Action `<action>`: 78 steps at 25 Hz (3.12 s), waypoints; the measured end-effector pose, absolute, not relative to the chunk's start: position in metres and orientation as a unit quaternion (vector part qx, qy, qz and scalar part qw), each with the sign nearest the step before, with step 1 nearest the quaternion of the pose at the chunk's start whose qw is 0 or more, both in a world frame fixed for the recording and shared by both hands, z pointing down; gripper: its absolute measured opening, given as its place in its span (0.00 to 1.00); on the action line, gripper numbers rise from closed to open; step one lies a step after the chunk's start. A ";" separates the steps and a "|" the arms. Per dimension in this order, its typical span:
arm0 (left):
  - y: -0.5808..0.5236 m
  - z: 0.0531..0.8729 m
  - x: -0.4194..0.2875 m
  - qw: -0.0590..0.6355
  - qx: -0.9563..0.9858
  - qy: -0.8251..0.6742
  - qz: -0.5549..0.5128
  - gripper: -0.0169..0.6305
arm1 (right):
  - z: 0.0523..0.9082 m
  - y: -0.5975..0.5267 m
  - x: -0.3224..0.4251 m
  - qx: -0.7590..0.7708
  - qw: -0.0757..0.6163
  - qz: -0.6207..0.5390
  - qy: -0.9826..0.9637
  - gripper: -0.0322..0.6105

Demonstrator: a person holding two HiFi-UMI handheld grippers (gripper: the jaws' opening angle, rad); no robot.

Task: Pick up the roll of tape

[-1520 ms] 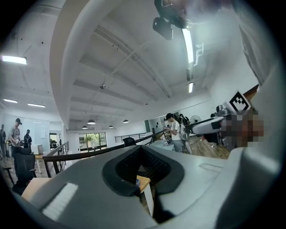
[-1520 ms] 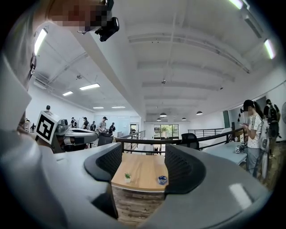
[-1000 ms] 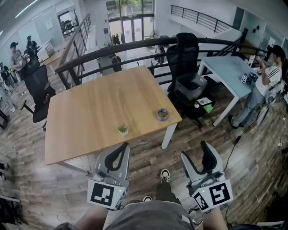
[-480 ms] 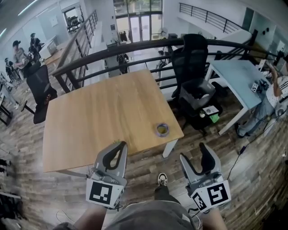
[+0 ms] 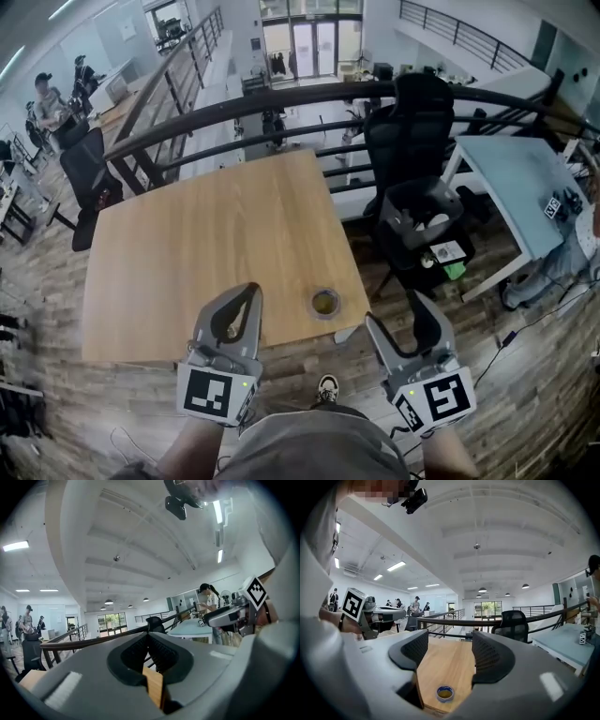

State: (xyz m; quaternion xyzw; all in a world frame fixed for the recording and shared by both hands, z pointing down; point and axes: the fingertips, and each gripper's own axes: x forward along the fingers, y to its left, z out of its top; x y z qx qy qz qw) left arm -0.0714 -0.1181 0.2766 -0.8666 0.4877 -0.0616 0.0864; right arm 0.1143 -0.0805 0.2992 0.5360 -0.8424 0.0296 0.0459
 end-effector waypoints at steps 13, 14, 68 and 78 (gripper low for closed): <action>-0.151 0.280 -0.049 0.085 -0.862 0.495 -0.072 0.03 | 0.307 -0.125 0.141 0.530 0.043 0.035 -0.846 0.49; -0.152 0.280 -0.049 0.083 -0.862 0.495 -0.071 0.03 | 0.308 -0.127 0.141 0.530 0.045 0.035 -0.846 0.49; -0.175 0.625 -0.086 -0.272 -0.821 0.431 -0.258 0.03 | 0.694 -0.212 0.079 0.490 0.310 0.389 -0.716 0.20; -0.173 0.630 -0.079 -0.275 -0.817 0.431 -0.264 0.03 | 0.693 -0.216 0.076 0.490 0.353 0.343 -0.720 0.13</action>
